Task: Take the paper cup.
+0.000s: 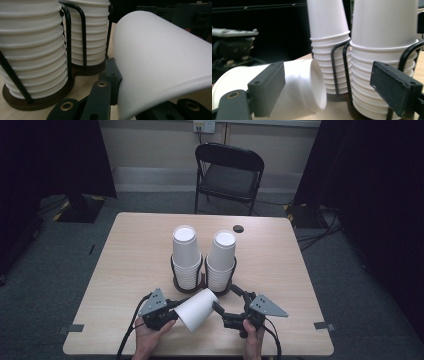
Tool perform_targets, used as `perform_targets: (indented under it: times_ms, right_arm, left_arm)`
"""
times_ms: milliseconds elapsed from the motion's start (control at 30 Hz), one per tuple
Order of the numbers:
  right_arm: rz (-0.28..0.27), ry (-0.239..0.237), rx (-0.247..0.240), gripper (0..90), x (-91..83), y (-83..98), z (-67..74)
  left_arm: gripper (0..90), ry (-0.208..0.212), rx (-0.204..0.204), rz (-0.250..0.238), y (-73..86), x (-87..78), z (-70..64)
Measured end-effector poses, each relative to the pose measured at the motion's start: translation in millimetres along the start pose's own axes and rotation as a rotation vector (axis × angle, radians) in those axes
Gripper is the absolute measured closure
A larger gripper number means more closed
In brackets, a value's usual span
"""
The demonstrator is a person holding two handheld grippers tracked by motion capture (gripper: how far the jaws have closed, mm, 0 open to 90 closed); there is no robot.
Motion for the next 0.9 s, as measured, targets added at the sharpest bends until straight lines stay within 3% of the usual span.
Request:
perform_targets:
  times_ms: [233, 333, 467, 633, 800, 900]
  right_arm:
    - [0.071, 0.028, -0.084, 12.7, -0.5, 10.9, 2.4]
    - [0.130, 0.019, -0.160, 13.6, -1.0, 16.5, 4.7]
    - [0.188, 0.048, -0.222, 13.6, -3.1, 19.4, 10.0]
    - [0.212, 0.056, -0.324, 13.5, -2.8, 21.6, 17.0]
    - [0.264, 0.047, -0.390, 13.5, -0.5, 26.1, 21.0]
    - [0.265, 0.053, -0.422, 13.1, -0.1, 27.3, 21.3]
  left_arm:
    - [86.4, 0.010, -0.012, 0.054, -3.8, -2.2, 7.2]
    - [86.5, -0.007, -0.017, 0.113, -4.2, -1.7, 10.4]
    - [86.5, 0.022, -0.005, 0.162, -6.1, 0.6, 8.2]
    - [86.4, 0.034, 0.004, 0.220, -11.7, 3.1, 5.2]
    - [86.5, 0.035, -0.012, 0.263, -12.5, 4.4, 6.3]
    - [86.5, 0.036, -0.011, 0.272, -13.8, 4.7, 6.8]
Point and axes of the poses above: each handheld gripper's, and its own axes: x roughly forward along the jaws, y roughly out of its underside, z roughly to its left, the point moved 6 cm from there along x, roughly forward along the jaws, and after that the axes turned 1 degree about -y, right-handed, at the moved point
